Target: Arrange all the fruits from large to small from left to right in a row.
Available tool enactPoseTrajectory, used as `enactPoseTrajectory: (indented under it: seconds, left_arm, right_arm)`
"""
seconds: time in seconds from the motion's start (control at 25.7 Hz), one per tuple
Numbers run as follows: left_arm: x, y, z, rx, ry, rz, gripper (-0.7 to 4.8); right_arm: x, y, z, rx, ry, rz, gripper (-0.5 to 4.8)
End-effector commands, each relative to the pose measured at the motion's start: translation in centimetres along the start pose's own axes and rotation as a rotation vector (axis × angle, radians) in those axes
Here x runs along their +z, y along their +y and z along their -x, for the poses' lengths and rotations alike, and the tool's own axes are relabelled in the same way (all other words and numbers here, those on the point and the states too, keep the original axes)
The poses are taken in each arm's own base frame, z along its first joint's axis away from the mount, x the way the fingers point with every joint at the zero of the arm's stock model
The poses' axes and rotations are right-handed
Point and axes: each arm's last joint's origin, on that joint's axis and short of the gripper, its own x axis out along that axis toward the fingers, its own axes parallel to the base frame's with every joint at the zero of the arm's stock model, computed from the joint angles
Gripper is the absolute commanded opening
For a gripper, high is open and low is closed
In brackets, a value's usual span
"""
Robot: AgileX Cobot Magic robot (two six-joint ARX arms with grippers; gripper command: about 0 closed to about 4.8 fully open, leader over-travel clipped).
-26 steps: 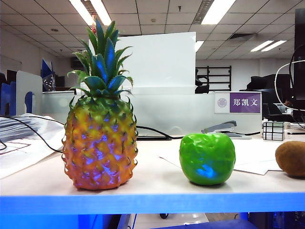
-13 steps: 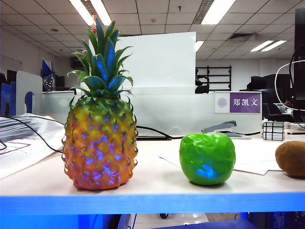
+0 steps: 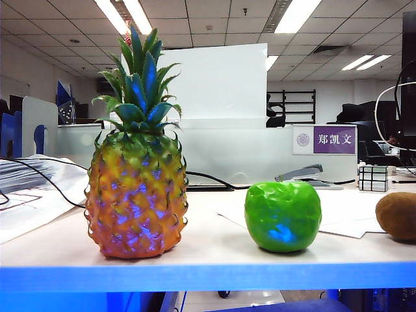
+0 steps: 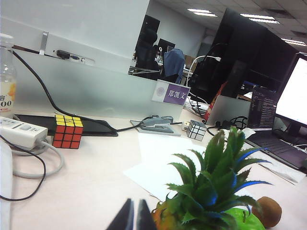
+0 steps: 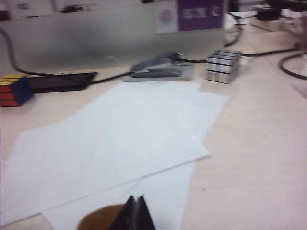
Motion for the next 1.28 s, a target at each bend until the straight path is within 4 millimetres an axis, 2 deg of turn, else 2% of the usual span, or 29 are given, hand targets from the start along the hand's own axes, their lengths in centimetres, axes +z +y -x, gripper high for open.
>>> enactPoseTrajectory:
  seconds: [0.04,0.19,0.43,1.28]
  left_arm:
    - [0.14,-0.05,0.01,-0.003,-0.009,-0.008,0.26]
    - [0.14,-0.05,0.01,-0.004,-0.009,-0.008,0.26]
    - [0.14,-0.05,0.01,-0.004,-0.009,-0.008,0.26]
    - [0.14,-0.05,0.01,-0.004,-0.009,-0.008,0.26]
  right_arm:
    - [0.01,-0.36,-0.09,-0.009,-0.022,-0.002,-0.01]
    - [-0.11,-0.66,-0.20,-0.028,-0.039,-0.007,-0.01]
    - [-0.65,-0.78,-0.45,0.069,-0.047,-0.002,0.00]
    - [-0.33,-0.92,-0.49,0.005,-0.109,0.026,-0.01]
